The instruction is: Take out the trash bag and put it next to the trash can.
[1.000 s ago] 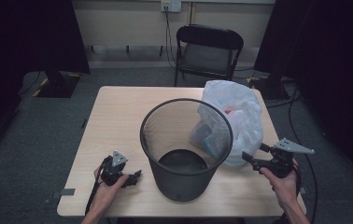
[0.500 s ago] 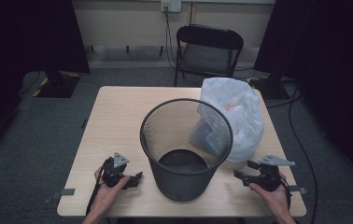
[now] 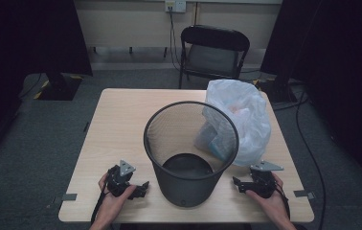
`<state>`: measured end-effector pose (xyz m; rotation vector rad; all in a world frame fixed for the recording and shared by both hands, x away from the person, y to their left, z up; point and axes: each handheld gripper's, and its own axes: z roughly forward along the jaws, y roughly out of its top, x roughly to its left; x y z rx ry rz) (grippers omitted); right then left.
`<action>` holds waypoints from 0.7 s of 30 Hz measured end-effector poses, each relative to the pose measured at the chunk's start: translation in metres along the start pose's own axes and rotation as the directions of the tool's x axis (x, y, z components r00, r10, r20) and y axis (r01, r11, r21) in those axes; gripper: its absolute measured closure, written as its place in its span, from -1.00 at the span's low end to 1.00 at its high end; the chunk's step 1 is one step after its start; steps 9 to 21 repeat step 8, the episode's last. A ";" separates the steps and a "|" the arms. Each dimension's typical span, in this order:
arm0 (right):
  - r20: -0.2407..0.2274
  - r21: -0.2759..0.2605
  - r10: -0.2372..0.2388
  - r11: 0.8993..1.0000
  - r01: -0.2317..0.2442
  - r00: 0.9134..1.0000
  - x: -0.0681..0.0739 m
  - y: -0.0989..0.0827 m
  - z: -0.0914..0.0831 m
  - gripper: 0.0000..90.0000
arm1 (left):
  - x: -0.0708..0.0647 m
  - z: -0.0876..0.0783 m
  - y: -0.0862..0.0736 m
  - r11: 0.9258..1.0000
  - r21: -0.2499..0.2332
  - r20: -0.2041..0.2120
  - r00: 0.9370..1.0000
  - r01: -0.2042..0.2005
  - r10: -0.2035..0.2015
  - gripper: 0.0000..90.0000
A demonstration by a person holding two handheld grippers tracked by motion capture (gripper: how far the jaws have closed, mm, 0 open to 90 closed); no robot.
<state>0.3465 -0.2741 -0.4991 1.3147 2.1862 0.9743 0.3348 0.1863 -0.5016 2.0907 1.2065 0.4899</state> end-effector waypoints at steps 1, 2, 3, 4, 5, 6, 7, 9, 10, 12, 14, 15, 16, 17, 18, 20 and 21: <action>0.010 0.005 -0.010 1.000 0.010 1.000 0.002 0.000 0.001 -0.67 | 0.000 0.000 0.000 1.000 0.000 0.000 1.000 0.000 0.000 -1.00; 0.017 0.004 -0.003 1.000 0.003 1.000 0.003 0.000 0.001 -0.67 | 0.000 0.000 0.000 1.000 -0.001 -0.001 1.000 0.000 0.000 -1.00; 0.019 0.004 -0.002 1.000 0.001 1.000 0.003 0.000 0.001 -0.67 | 0.000 0.000 0.000 1.000 -0.001 -0.001 1.000 0.000 0.000 -1.00; 0.019 0.003 -0.004 1.000 0.004 1.000 0.003 0.000 0.001 -0.67 | 0.000 0.000 0.000 1.000 -0.001 -0.001 1.000 0.000 0.000 -1.00; 0.019 0.004 -0.002 1.000 0.002 1.000 0.003 0.000 0.001 -0.67 | 0.000 0.000 0.000 1.000 -0.001 -0.001 1.000 0.000 0.000 -1.00; 0.019 0.004 -0.002 1.000 0.002 1.000 0.003 0.000 0.001 -0.67 | 0.000 0.000 0.000 1.000 -0.001 -0.001 1.000 0.000 0.000 -1.00; 0.019 0.004 -0.002 1.000 0.002 1.000 0.003 0.000 0.001 -0.67 | 0.000 0.000 0.000 1.000 -0.001 -0.001 1.000 0.000 0.000 -1.00; 0.019 0.005 -0.002 1.000 0.002 1.000 0.003 0.000 0.001 -0.67 | 0.000 0.000 0.000 1.000 -0.001 -0.001 1.000 0.000 0.000 -1.00; 0.019 0.005 -0.002 1.000 0.002 1.000 0.003 0.000 0.001 -0.67 | 0.000 0.000 0.000 1.000 -0.001 -0.001 1.000 0.000 0.000 -1.00; 0.019 0.005 -0.002 1.000 0.002 1.000 0.003 0.000 0.001 -0.67 | 0.000 0.000 0.000 1.000 -0.001 -0.001 1.000 0.000 0.000 -1.00; 0.019 0.005 -0.002 1.000 0.002 1.000 0.003 0.000 0.001 -0.67 | 0.000 0.000 0.000 1.000 -0.001 -0.001 1.000 0.000 0.000 -1.00; 0.019 0.005 -0.002 1.000 0.002 1.000 0.003 0.000 0.001 -0.67 | 0.000 0.000 0.000 1.000 -0.001 -0.001 1.000 0.000 0.000 -1.00; 0.019 0.005 -0.002 1.000 0.002 1.000 0.003 0.000 0.001 -0.67 | 0.000 0.000 0.000 1.000 -0.001 -0.001 1.000 0.000 0.000 -1.00; 0.019 0.005 -0.002 1.000 0.002 1.000 0.003 0.000 0.001 -0.67 | 0.000 0.000 0.000 1.000 -0.001 -0.001 1.000 0.000 0.000 -1.00; 0.019 0.005 -0.002 1.000 0.002 1.000 0.003 0.000 0.001 -0.67 | 0.000 0.000 0.000 1.000 -0.001 -0.001 1.000 0.000 0.000 -1.00; 0.019 0.005 -0.002 1.000 0.002 1.000 0.003 0.000 0.001 -0.67 | 0.000 0.000 0.000 1.000 -0.001 -0.001 1.000 0.000 0.000 -1.00; 0.019 0.005 -0.002 1.000 0.002 1.000 0.003 0.000 0.001 -0.67 | 0.000 0.000 0.000 1.000 -0.001 -0.001 1.000 0.000 0.000 -1.00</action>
